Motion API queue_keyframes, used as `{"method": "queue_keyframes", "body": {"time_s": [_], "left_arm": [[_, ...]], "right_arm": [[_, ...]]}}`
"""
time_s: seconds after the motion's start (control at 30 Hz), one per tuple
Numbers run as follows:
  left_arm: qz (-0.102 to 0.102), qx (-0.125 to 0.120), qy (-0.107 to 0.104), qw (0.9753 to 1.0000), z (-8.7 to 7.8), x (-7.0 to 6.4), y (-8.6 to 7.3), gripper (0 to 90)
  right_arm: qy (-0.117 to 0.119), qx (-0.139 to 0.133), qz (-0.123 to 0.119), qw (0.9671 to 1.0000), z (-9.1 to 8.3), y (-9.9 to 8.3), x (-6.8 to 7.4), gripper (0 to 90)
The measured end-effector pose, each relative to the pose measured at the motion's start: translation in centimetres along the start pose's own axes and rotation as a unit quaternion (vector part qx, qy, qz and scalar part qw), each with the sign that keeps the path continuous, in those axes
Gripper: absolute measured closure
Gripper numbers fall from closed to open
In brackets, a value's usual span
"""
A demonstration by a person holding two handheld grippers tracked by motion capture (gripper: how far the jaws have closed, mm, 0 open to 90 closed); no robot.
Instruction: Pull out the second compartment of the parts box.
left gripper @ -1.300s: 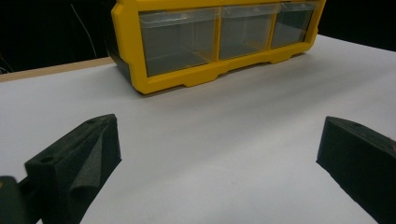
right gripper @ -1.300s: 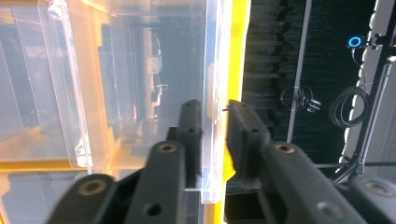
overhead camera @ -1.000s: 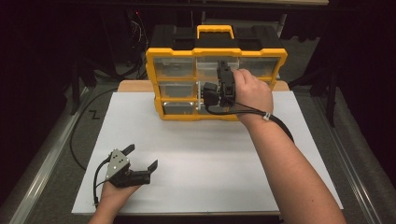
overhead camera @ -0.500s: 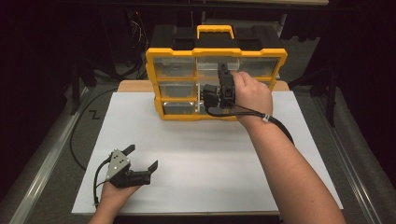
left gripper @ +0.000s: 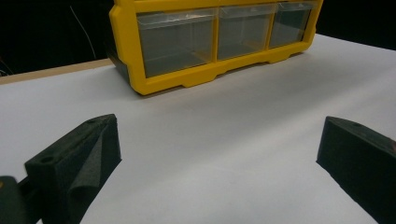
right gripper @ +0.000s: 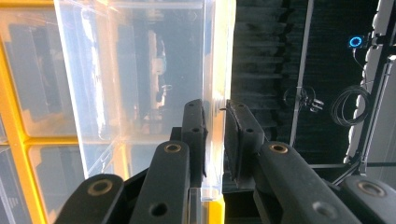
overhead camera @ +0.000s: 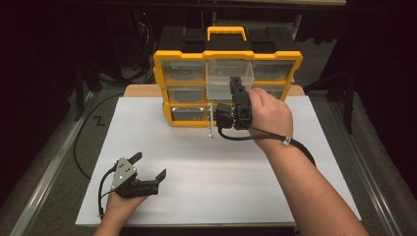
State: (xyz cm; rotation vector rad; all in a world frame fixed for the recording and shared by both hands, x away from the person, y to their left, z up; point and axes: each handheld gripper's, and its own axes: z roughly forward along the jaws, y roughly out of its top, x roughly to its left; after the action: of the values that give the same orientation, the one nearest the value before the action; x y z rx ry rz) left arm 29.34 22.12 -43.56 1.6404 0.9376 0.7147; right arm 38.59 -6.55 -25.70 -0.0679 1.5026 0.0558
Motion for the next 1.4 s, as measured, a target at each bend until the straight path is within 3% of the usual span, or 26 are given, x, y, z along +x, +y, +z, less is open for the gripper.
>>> {"method": "queue_keyframes", "body": {"time_s": [0.57, 0.97, 1.13, 1.4], "left_arm": [[0.001, 0.000, 0.000, 1.0000, 0.1, 0.0, 0.0, 0.3], [0.002, -0.002, -0.002, 1.0000, 0.0, -0.1, 0.0, 0.3], [0.001, -0.002, 0.000, 1.0000, 0.0, 0.0, 0.0, 0.4], [-0.002, -0.003, -0.002, 1.0000, 0.0, 0.0, 0.0, 0.3]], "right_arm": [[-0.013, -0.013, 0.004, 0.9998, -1.2, -0.1, 0.8, 80.2], [0.000, -0.011, 0.002, 0.9999, -1.1, -0.2, 0.0, 80.0], [-0.002, -0.015, -0.007, 0.9999, -1.3, -0.1, 0.4, 79.7], [-0.002, -0.019, -0.003, 0.9998, -1.7, -0.1, 0.8, 68.3]]}}
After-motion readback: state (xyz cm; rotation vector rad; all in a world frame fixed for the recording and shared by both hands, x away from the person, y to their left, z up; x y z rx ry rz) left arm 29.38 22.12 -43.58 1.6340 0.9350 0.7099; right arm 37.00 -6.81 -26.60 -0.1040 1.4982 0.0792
